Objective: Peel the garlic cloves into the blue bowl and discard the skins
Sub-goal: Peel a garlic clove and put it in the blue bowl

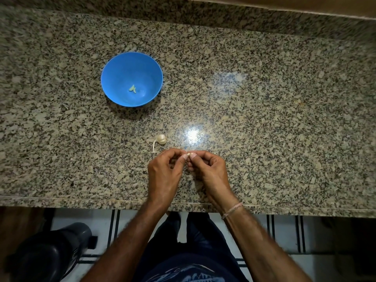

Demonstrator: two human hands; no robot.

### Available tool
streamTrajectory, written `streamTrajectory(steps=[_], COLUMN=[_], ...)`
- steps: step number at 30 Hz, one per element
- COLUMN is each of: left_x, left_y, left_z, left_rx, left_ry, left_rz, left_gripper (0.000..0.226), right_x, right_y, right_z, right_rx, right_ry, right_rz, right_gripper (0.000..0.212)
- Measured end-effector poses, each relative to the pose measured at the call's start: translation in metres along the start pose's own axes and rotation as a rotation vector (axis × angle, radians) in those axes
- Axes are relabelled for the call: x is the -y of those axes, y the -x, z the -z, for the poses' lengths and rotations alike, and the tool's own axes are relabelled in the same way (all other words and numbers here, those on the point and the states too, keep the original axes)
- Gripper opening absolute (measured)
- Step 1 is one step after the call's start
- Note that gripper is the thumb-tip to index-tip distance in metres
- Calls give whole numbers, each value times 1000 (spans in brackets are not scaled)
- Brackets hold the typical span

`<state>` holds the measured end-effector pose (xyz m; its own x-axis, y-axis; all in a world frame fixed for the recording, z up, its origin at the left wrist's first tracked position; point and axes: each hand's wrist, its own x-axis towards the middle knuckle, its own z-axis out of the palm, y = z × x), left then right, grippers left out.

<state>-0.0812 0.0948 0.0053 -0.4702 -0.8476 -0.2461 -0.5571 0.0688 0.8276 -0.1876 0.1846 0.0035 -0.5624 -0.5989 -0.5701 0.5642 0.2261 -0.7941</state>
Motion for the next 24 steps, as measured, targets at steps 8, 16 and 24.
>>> streamTrajectory(steps=[8, 16, 24], left_x=[0, 2, 7], left_y=[-3, -5, 0], left_z=[4, 6, 0], left_rx=[46, 61, 52], left_ry=[-292, -300, -25], left_rz=[-267, -272, 46], left_gripper=[18, 7, 10], right_x=[-6, -6, -1], right_y=[0, -2, -1], right_z=[3, 4, -1], right_rx=[-37, -16, -23], right_ry=[336, 462, 136], right_rz=[193, 293, 115], right_gripper=[10, 8, 11])
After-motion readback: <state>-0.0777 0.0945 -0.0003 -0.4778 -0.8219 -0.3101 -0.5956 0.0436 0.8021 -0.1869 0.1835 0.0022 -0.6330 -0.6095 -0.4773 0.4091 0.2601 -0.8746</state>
